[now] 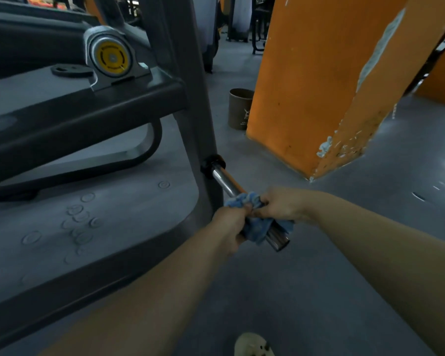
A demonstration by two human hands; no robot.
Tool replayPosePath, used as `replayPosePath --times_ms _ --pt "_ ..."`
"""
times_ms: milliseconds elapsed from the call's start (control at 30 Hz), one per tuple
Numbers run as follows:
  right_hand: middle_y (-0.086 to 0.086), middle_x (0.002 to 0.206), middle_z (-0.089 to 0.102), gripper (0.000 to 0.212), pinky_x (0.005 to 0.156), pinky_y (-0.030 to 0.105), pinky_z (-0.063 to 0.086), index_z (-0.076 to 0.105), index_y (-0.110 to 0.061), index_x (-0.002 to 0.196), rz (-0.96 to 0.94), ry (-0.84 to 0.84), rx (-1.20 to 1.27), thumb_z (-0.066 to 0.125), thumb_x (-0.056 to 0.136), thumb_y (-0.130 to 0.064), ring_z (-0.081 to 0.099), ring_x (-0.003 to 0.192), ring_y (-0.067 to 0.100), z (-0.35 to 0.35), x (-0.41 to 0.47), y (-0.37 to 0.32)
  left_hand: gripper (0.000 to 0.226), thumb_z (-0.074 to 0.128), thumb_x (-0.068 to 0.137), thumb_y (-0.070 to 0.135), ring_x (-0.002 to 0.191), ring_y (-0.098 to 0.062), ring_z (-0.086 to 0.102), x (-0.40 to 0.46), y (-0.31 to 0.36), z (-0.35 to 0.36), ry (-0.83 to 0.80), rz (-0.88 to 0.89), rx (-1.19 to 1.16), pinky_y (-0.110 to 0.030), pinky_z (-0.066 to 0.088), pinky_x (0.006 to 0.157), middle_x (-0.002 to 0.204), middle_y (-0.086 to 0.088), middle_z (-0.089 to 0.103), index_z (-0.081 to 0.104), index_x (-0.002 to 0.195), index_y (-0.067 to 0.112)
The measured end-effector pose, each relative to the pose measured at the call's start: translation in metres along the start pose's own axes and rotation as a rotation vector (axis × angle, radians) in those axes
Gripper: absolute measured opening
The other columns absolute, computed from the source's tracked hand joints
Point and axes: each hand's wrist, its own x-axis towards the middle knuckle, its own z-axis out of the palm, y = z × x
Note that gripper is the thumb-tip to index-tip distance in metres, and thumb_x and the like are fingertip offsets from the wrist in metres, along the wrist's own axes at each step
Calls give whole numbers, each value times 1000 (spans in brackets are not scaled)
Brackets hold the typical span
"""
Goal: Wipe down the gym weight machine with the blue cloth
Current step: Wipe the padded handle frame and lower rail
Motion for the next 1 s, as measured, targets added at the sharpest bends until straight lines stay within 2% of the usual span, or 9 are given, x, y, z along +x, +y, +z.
replayPosePath --times_ms 133,233,300,400,467,567,700,867,1000 --pt "1 71 57 28 50 18 39 53 -12 68 67 -25 170 60 91 -26 53 62 11 9 -31 13 33 47 98 15 99 -27 61 -24 -22 14 -24 2 -35 -29 50 61 117 -16 61 50 128 3" --pt "4 73 59 27 52 22 42 55 -10 69 127 5 205 65 88 -26 55 63 14 16 -42 16 24 47 98 16 78 -21 58 -34 -33 20 -31 -20 -46 -27 49 55 112 -16 62 54 118 5" --pt "7 82 61 26 60 25 46 59 -7 78 181 57 59 62 89 -30 59 74 19 19 -45 13 13 47 98 14 61 -18 54 -35 -36 24 -11 -17 -30 -27 45 50 88 -15 61 57 96 7" --pt "13 103 62 23 76 27 46 60 -3 102 241 172 -122 50 95 -22 61 102 25 26 -50 4 30 43 97 5 40 -17 49 -36 -35 29 42 -13 41 -22 40 35 55 -10 53 47 68 3" --pt "12 97 58 14 71 25 43 58 -4 99 255 244 -112 50 94 -15 60 99 25 29 -56 2 32 41 98 3 53 -17 48 -42 -34 30 24 -29 92 -22 44 43 53 -7 53 45 66 5" --pt "5 77 47 18 60 26 41 46 -6 74 248 337 -14 52 91 -9 50 68 19 29 -64 1 24 44 97 1 57 -20 51 -58 -30 29 -2 -8 75 -33 53 74 55 -6 55 52 74 3" --pt "2 60 41 38 39 16 30 38 -10 57 116 358 86 62 86 -15 41 53 12 23 -78 -9 17 48 95 3 57 -15 58 -85 -23 14 -9 67 -97 -25 52 53 64 -9 62 56 80 4" --pt "0 54 43 40 33 11 28 42 -12 54 -110 428 253 71 81 -19 40 49 6 2 -102 -48 12 51 94 9 91 -24 61 -113 16 -11 14 186 -192 -37 51 90 90 -11 62 59 93 -1" --pt "2 66 57 18 45 15 41 62 -7 76 -244 499 335 71 80 -21 53 59 9 -21 -115 -86 12 52 93 6 79 -19 62 -144 56 -22 5 330 -225 -33 50 82 86 -11 64 59 84 4"
